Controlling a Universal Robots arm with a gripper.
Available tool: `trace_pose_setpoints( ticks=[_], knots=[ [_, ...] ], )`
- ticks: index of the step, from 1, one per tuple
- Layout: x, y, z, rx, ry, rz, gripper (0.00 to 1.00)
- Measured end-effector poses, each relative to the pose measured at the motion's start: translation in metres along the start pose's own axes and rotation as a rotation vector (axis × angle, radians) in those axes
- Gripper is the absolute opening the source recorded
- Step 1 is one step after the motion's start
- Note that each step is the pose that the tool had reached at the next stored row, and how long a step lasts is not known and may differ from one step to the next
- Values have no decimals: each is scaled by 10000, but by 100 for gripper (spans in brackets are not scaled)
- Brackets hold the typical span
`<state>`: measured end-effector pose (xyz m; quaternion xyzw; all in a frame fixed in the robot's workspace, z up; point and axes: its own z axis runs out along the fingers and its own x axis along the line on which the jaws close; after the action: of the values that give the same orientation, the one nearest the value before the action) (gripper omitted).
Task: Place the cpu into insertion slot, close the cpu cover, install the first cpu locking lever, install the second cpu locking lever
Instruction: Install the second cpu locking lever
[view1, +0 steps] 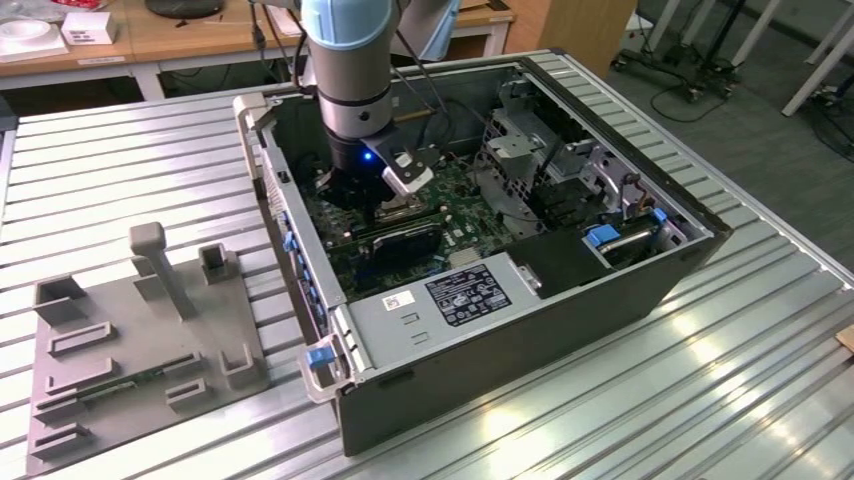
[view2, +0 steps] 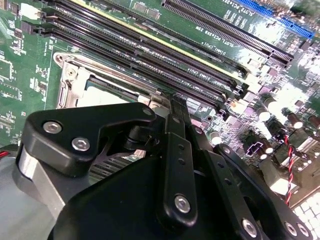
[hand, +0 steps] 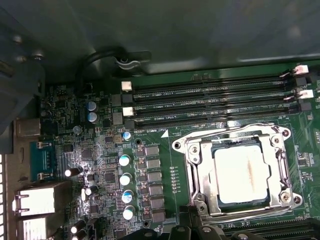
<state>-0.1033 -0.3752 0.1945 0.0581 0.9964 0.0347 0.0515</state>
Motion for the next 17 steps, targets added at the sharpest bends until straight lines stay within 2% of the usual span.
trace_pose_setpoints(
  ticks=[17],
  knots=[
    [8, -2, 29, -3, -2, 1, 11]
  ],
)
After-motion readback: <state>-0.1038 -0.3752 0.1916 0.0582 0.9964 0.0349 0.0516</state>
